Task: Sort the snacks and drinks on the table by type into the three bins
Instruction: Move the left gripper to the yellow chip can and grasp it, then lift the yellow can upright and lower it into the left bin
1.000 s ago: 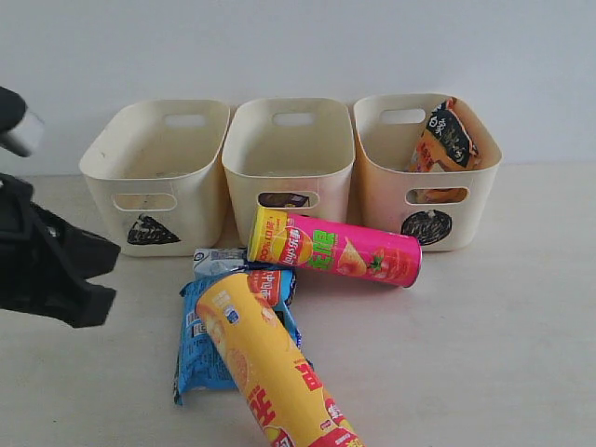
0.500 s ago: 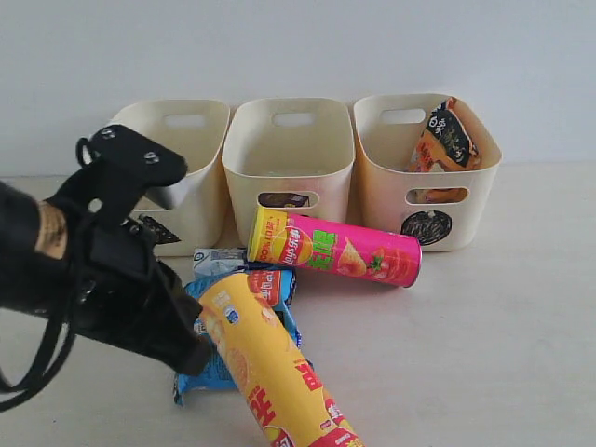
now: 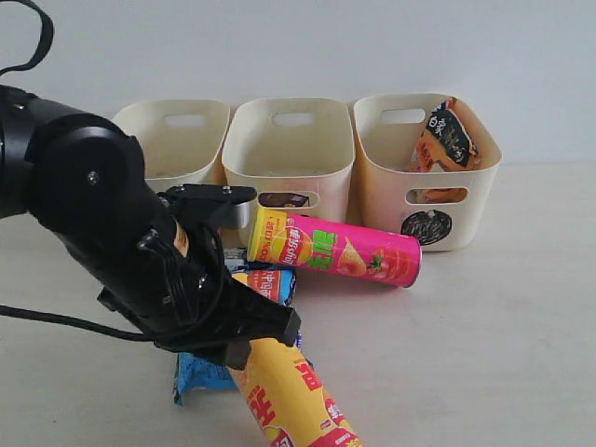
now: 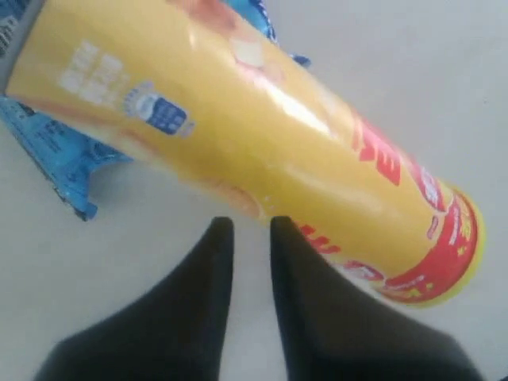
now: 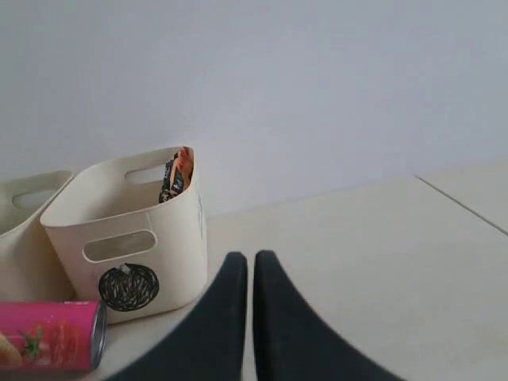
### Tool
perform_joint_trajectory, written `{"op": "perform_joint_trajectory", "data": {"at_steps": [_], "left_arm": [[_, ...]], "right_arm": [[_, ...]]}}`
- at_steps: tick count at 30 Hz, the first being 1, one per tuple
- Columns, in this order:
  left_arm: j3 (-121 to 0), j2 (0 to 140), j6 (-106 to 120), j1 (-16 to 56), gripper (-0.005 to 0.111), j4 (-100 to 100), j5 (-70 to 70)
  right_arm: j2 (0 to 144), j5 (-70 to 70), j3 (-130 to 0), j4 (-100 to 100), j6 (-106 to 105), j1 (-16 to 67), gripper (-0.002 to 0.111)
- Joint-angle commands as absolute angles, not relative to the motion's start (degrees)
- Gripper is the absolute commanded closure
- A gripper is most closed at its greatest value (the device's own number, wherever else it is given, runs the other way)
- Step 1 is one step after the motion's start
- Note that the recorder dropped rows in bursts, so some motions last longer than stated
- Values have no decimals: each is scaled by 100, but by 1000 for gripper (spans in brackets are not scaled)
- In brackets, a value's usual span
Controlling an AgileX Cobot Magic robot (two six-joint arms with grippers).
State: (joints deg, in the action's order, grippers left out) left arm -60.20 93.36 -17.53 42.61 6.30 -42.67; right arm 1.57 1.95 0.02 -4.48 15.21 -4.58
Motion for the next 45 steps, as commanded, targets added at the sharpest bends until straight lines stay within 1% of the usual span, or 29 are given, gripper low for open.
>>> {"op": "perform_joint_trajectory", "data": {"at_steps": [1,2,3,4,7,11,16,22,24,27,30,31,33,34,41,45], "left_arm": [[-5737,9317,-2668,4169,46,716,-3808],[-5598,9317,-2875,4169,25,752,-3510],[-5517,9317,-2944,4169,18,879,-3313],[-5366,9317,-3033,4169,15,1203,-2994],[-5112,9317,-3311,4169,15,1822,-2493],[-5098,9339,-3482,4179,15,1834,-2342],[-5098,9636,-3877,4179,15,2023,-2334],[-5098,9991,-3880,4179,16,2704,-1726],[-5098,10194,-3892,4179,21,2810,-1628],[-5098,10439,-4097,4179,35,2810,-1638],[-5098,10498,-4164,4179,61,2846,-1628],[-5098,10484,-4164,4179,76,2847,-1585],[-5098,10436,-4164,4179,98,2855,-1550],[-5098,10389,-4098,4179,102,2855,-1528],[-5098,9810,-3611,4179,102,2855,-1543],[-5098,9021,-3316,4179,102,2855,-1516]], "right_arm": [[0,505,0,-500,1469,-494,108],[0,505,0,-500,1469,-494,108],[0,505,0,-500,1469,-494,108],[0,505,0,-500,1469,-494,108],[0,451,0,-500,1469,-494,108],[0,158,0,-500,1469,-319,108],[0,169,0,-500,1469,476,108],[0,169,0,-500,1469,526,108],[0,169,0,-500,1469,526,108],[0,169,0,-500,1469,526,108],[0,169,0,-500,1469,526,108],[0,169,0,-500,1469,526,108],[0,169,0,-500,1469,526,108],[0,169,0,-500,1469,526,108],[0,169,0,-500,1479,520,108],[0,169,0,-500,1479,520,108]]}}
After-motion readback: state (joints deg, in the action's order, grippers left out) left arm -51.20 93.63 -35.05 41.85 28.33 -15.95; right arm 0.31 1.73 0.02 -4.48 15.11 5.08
